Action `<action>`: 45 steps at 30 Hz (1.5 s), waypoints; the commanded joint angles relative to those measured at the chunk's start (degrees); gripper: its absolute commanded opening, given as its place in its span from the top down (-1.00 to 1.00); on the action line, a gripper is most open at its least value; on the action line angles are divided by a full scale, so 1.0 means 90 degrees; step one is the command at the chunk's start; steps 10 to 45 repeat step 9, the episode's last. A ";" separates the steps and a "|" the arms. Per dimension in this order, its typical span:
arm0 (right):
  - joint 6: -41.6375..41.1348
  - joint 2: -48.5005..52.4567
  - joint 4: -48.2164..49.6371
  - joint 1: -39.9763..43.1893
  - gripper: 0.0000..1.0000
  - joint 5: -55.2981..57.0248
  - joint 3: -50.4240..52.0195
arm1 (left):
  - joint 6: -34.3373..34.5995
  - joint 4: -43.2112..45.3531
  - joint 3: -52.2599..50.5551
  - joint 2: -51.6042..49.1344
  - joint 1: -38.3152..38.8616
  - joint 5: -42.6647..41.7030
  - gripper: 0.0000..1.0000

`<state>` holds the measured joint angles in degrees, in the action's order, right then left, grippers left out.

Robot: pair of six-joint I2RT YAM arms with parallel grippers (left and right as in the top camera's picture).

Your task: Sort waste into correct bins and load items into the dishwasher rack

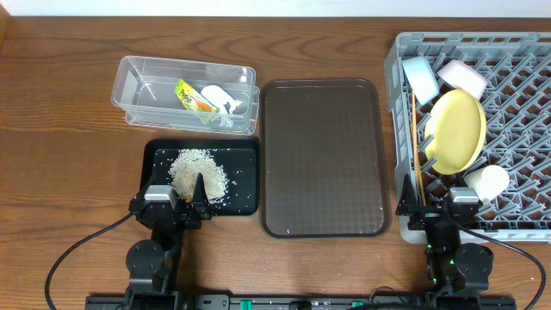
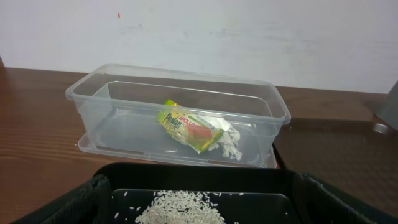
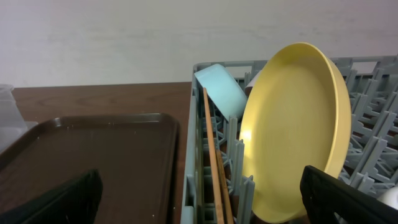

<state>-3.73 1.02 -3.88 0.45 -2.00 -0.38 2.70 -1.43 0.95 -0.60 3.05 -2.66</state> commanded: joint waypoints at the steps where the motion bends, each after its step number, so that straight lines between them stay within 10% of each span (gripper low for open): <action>1: -0.0032 -0.0010 -0.0027 -0.0058 -0.99 0.0007 0.0007 | -0.0104 -0.0267 -0.0080 0.0024 -0.0039 0.0053 -0.89; 45: -0.0032 -0.0010 -0.0024 -0.0058 -0.99 0.0007 0.0007 | -0.0104 -0.0267 -0.0080 0.0022 -0.0041 0.0053 -0.89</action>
